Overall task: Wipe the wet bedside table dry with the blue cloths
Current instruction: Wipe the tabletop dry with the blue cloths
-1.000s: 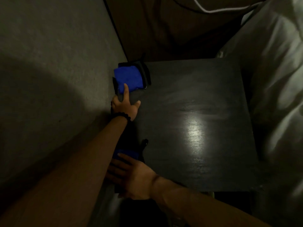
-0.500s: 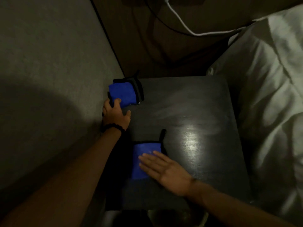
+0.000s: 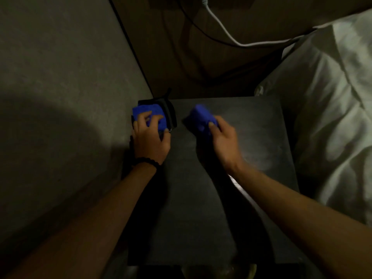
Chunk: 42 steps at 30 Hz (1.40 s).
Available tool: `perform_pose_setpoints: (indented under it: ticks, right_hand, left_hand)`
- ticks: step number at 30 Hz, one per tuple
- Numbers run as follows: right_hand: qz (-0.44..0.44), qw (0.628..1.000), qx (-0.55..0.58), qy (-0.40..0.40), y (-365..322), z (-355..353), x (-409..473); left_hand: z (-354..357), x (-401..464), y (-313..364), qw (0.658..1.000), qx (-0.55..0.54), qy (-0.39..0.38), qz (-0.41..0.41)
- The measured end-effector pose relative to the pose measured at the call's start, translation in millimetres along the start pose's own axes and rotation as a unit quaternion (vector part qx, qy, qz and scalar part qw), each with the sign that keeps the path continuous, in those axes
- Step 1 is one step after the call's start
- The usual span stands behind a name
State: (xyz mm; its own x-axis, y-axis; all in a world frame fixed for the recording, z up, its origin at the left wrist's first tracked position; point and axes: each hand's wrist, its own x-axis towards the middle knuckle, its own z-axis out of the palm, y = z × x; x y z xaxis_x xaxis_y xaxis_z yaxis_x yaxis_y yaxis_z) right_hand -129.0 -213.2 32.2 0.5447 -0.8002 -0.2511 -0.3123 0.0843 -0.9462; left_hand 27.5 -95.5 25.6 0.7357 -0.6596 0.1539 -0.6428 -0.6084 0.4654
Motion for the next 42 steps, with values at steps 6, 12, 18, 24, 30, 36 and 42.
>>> perform_pose_setpoints:
  ticks: [6,12,18,24,30,36,42]
  right_hand:
    - [0.195,0.885,0.412,-0.097,-31,-3,12]
    - [0.092,0.994,0.054,-0.018,-37,-13,32]
    - [-0.168,0.941,-0.294,0.033,-20,1,70]
    - [-0.202,0.802,-0.535,-0.175,26,21,74]
    - [-0.257,0.735,-0.589,-0.214,32,0,82]
    - [-0.182,0.755,-0.604,-0.179,32,10,62]
    - [-0.169,0.764,-0.607,-0.139,18,27,56]
  left_hand:
    - [3,9,22,0.973,-0.181,-0.138,0.041]
    - [12,29,20,0.981,-0.173,-0.091,-0.008]
    - [16,33,-28,0.973,0.158,-0.144,-0.084]
    - [28,35,-49,0.968,0.137,-0.212,0.011]
    - [24,56,-61,0.934,0.232,-0.219,0.160]
    - [30,36,-54,0.936,0.288,-0.174,0.105]
    - [37,29,-41,0.951,0.241,-0.168,0.094]
